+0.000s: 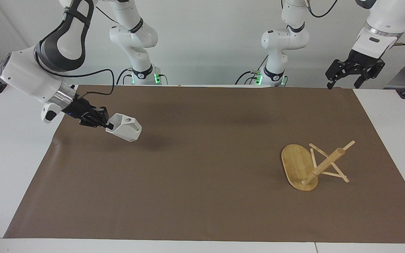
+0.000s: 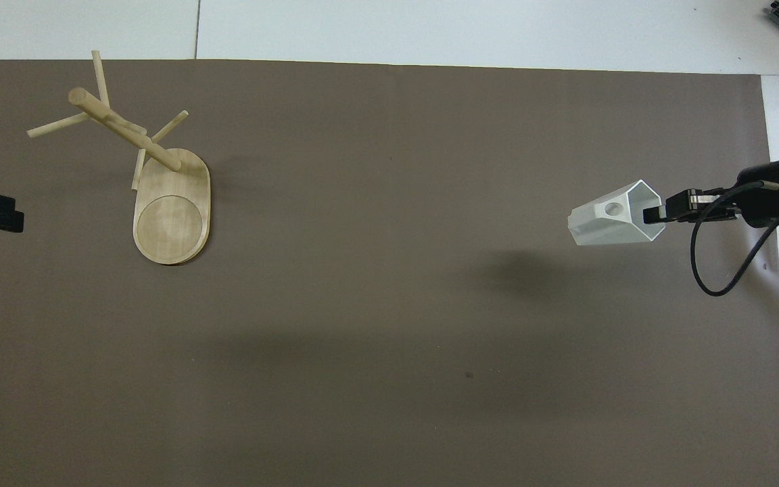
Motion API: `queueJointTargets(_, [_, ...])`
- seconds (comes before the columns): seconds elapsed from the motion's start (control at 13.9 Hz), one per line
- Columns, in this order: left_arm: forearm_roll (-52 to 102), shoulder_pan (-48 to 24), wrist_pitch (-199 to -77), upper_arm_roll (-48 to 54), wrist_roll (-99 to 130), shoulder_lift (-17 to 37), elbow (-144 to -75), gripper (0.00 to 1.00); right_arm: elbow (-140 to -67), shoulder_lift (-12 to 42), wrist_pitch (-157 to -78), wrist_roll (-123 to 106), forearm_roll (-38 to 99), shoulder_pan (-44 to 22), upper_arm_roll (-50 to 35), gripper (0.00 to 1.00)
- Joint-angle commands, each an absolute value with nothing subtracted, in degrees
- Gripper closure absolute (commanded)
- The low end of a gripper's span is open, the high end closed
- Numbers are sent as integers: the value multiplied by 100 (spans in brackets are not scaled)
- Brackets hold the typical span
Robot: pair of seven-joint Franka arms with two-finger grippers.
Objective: Hang cup on rack
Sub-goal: 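Carry the cup toward the mug tree while the left gripper approaches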
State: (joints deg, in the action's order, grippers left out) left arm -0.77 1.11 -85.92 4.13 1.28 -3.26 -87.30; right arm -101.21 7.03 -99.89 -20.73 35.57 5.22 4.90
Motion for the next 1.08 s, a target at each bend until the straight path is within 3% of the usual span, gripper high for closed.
queueJointTargets(0.0, [9, 123, -8718, 422, 53, -527, -9008, 0, -10107, 571, -9932, -1899, 4242, 519, 28, 100])
queueJointTargets(0.43, [377, 70, -9104, 448, -903, -580, -9236, 0, -10116, 554, -10361, -1644, 6044, 483, -693, 100])
queueJointTargets(1.01, [1099, -43, -10124, 457, -3530, -650, -9677, 0, -10143, 624, -12382, -959, 6618, 212, -2047, 100])
